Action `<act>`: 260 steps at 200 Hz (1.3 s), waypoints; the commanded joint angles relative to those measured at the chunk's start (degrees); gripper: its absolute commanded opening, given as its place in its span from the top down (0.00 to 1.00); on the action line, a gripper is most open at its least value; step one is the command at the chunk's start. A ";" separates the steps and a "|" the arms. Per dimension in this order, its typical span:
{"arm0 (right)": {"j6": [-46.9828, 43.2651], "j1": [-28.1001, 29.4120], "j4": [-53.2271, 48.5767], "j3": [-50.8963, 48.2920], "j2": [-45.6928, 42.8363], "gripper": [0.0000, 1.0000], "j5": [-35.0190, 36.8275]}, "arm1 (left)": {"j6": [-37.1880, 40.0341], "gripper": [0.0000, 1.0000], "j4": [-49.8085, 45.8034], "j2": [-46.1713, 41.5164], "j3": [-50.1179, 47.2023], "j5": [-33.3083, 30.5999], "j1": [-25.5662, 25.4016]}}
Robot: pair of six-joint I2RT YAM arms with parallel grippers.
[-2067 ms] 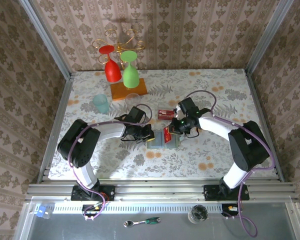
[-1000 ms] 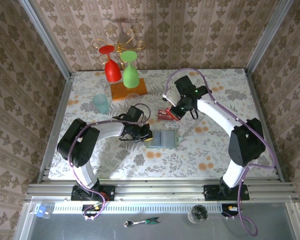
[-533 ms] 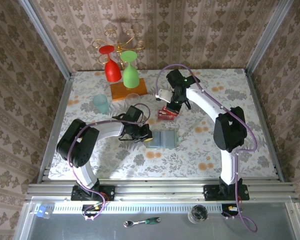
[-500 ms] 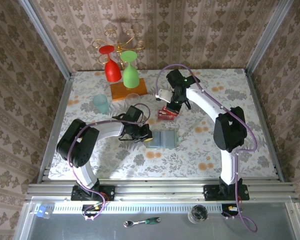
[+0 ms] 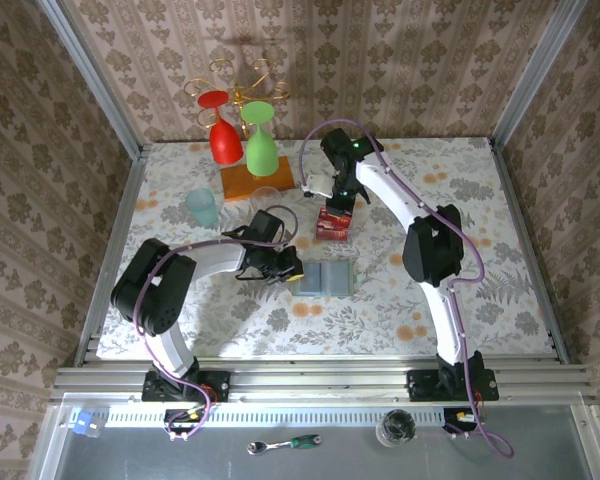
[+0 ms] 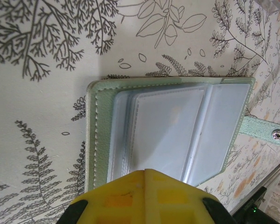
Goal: Take the credit cards out of the card holder
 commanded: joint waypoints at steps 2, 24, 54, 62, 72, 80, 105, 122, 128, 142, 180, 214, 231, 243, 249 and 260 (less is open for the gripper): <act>-1.83 0.32 -3.39 2.22 1.95 0.99 0.62 | -0.70 0.94 0.25 -1.39 0.53 0.82 0.71; -1.84 0.25 -3.38 1.92 2.85 0.97 -0.12 | -0.65 0.94 -0.02 -1.44 0.44 0.76 0.97; -1.23 0.38 -2.30 1.89 3.47 0.89 -0.18 | -0.58 0.94 -0.02 -1.29 0.17 0.65 1.31; -0.92 0.39 -1.93 1.84 3.31 0.86 -0.06 | -0.58 0.94 -0.02 -1.34 0.12 0.67 1.34; -0.57 0.39 -1.57 1.77 2.84 0.85 0.12 | -0.57 0.94 -0.05 -1.59 0.04 0.58 1.32; -0.28 0.36 -1.13 1.50 2.37 0.85 0.26 | -0.36 0.94 -0.10 -1.83 -0.04 0.42 1.32; 1.25 0.39 1.86 -1.57 -0.91 0.83 0.51 | -0.30 0.94 -0.07 -2.73 -0.59 -0.04 1.44; 3.44 0.44 5.50 -5.21 -3.99 0.82 0.65 | 0.02 0.94 0.05 -3.40 -1.04 -0.28 1.49; 4.48 0.54 6.99 -6.94 -5.21 0.82 0.72 | 0.19 0.94 0.03 -3.60 -1.14 -0.35 1.50; 7.48 0.80 10.79 -11.11 -8.19 0.81 0.65 | 0.59 0.94 -0.02 -4.19 -1.64 -0.64 1.69; 21.36 1.91 24.46 -25.16 -16.64 0.78 0.39 | 1.53 0.94 1.08 -5.11 -3.74 -1.79 2.35; 38.22 3.53 34.92 -36.45 -22.35 0.82 -1.54 | 1.27 0.95 2.90 -5.63 -5.20 -1.63 2.48; 45.25 4.23 36.18 -38.36 -22.78 0.84 -3.30 | 1.35 0.96 3.33 -5.36 -5.45 -1.20 2.46; 49.74 4.83 37.55 -40.10 -23.34 0.86 -2.86 | 1.68 0.96 3.32 -5.30 -5.55 -1.01 2.46; 52.45 5.10 37.93 -40.97 -23.60 0.87 -2.23 | 1.78 0.96 3.32 -5.26 -5.67 -1.07 2.46; 56.60 5.54 39.26 -42.30 -23.96 0.88 -2.44 | 1.95 0.96 3.32 -5.12 -5.82 -1.02 2.46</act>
